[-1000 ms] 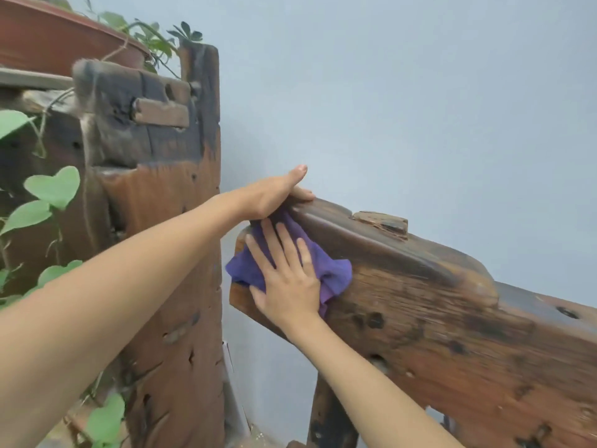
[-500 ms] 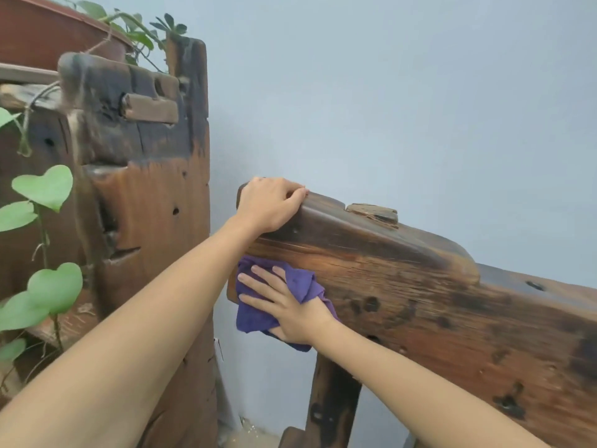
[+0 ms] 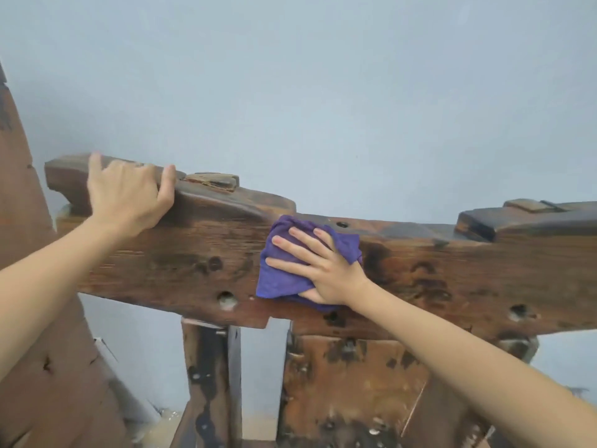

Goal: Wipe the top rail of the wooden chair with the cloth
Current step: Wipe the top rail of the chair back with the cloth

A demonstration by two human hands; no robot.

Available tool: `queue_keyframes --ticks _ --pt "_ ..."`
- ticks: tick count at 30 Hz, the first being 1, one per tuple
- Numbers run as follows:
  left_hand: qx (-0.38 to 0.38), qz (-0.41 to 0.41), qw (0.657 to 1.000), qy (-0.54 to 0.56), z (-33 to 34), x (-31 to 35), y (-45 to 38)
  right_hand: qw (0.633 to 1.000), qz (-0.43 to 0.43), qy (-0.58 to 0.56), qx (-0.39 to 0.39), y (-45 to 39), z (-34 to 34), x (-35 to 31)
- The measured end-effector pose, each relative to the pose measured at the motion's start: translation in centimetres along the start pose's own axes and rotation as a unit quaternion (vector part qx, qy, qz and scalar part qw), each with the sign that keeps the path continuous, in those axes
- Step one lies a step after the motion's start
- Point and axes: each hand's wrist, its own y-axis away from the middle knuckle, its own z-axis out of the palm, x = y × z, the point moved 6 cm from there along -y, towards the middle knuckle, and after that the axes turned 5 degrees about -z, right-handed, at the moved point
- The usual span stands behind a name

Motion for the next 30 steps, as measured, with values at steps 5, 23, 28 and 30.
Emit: queue_keyframes --ticks 5,23,28,30 --pt "-0.02 0.188 0.975 0.12 -2.7 14.8 6.9 0.999 0.026 -0.004 -0.019 6.1 -1.7 3.5" --pt "-0.198 0.289 0.922 0.167 -5.1 52.4 13.2 0.984 0.143 0.11 -0.002 36.3 -11.3 24.3" --pt "-0.244 0.295 0.907 0.174 -3.9 53.7 12.3 0.903 0.406 0.114 0.076 47.2 -15.4 30.8" --pt "-0.258 0.304 0.898 0.188 -3.7 54.0 12.2 0.819 0.55 0.077 0.143 50.2 -15.4 31.0"
